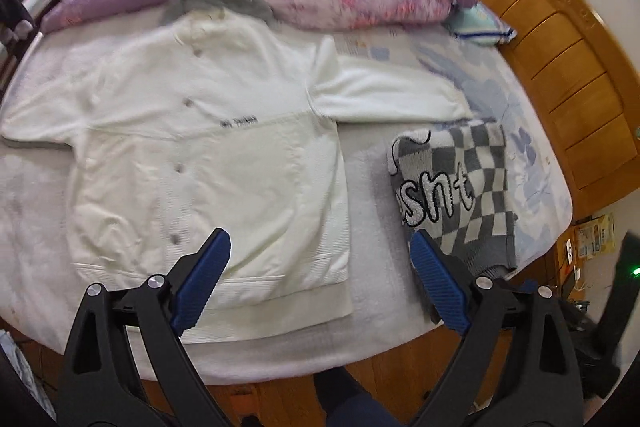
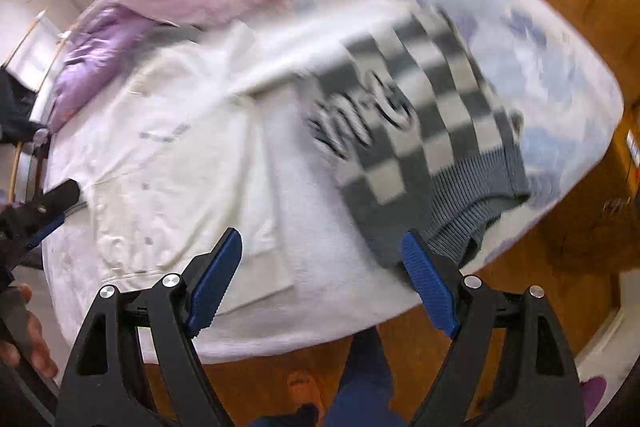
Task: Fold large clothes
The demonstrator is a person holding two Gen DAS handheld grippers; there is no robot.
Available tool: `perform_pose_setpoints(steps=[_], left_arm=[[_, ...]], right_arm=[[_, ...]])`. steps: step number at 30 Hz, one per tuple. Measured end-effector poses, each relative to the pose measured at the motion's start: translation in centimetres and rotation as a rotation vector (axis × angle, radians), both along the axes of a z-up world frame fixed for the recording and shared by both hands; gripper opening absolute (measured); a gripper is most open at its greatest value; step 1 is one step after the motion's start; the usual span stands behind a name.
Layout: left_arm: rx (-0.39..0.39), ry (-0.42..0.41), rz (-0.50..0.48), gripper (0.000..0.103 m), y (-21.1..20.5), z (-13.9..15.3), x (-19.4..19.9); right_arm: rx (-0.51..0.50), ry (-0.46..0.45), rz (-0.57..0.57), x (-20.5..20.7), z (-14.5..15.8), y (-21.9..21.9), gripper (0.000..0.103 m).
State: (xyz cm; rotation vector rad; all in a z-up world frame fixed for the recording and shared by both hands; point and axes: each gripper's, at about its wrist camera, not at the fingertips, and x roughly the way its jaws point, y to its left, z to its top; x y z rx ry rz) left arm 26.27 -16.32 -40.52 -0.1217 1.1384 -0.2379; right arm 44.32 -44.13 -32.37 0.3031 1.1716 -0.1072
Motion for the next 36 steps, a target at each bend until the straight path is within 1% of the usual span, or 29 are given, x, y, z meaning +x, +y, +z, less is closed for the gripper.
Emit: perform_pose_setpoints(steps=[1, 2, 5, 6, 8, 9, 11, 15, 17, 20, 26, 29, 31, 34, 36], left_arm=[[0.000, -0.029, -0.010, 0.092, 0.7, 1.5, -1.1], [0.001, -0.052, -0.017, 0.093, 1.4, 2.9, -2.1], [-0.019, -0.115, -0.023, 0.094, 3.6, 6.9, -5.0], [-0.027, -0.140, -0.020, 0.094, 4.5, 8.4, -6.2], [-0.028, -0.178, -0.023, 0.095, 5.7, 10.8, -8.1], [-0.027, -0.199, -0.026, 0.095, 6.4, 12.1, -9.2], [-0.040, -0.236, -0.035, 0.095, 7.4, 14.3, -11.0], [-0.089, -0.269, -0.038, 0.096, 9.0, 18.2, -13.9], [-0.079, -0.285, -0.033, 0.097, 9.5, 19.9, -15.5], [-0.078, -0.307, -0.028, 0.097, 9.9, 22.0, -17.7], [-0.045, -0.357, -0.020, 0.098, 9.0, 25.6, -21.7], [-0.018, -0.380, -0.015, 0.098, 8.0, 27.0, -23.6], [0.021, -0.408, -0.002, 0.098, 7.2, 27.9, -24.9], [0.038, -0.434, 0.007, 0.098, 5.8, 28.9, -27.1], [0.073, -0.449, 0.031, 0.098, 4.5, 29.7, -29.0]], right_arm=[[-0.014, -0.043, 0.012, -1.0, 1.7, 1.4, 0.079], [-0.023, -0.068, 0.020, -1.9, 2.1, 2.2, 0.079], [-0.051, -0.167, 0.036, -4.3, 7.7, 5.8, 0.081], [-0.051, -0.185, 0.040, -4.7, 7.7, 6.2, 0.082], [-0.052, -0.236, 0.035, -6.4, 10.6, 7.6, 0.082], [-0.048, -0.251, 0.035, -6.9, 10.8, 7.6, 0.082], [-0.056, -0.285, 0.029, -8.6, 12.9, 8.2, 0.082], [-0.061, -0.348, 0.016, -11.9, 17.4, 8.7, 0.085], [-0.068, -0.366, 0.020, -13.3, 19.2, 9.0, 0.085], [-0.093, -0.394, 0.026, -15.4, 21.7, 9.1, 0.087], [-0.100, -0.425, 0.044, -17.7, 24.9, 7.9, 0.090], [-0.144, -0.447, 0.069, -19.2, 26.5, 7.3, 0.091], [-0.156, -0.446, 0.094, -19.9, 27.1, 7.0, 0.091], [-0.169, -0.452, 0.117, -21.1, 27.8, 5.9, 0.091], [-0.167, -0.457, 0.134, -22.0, 28.2, 5.1, 0.091]])
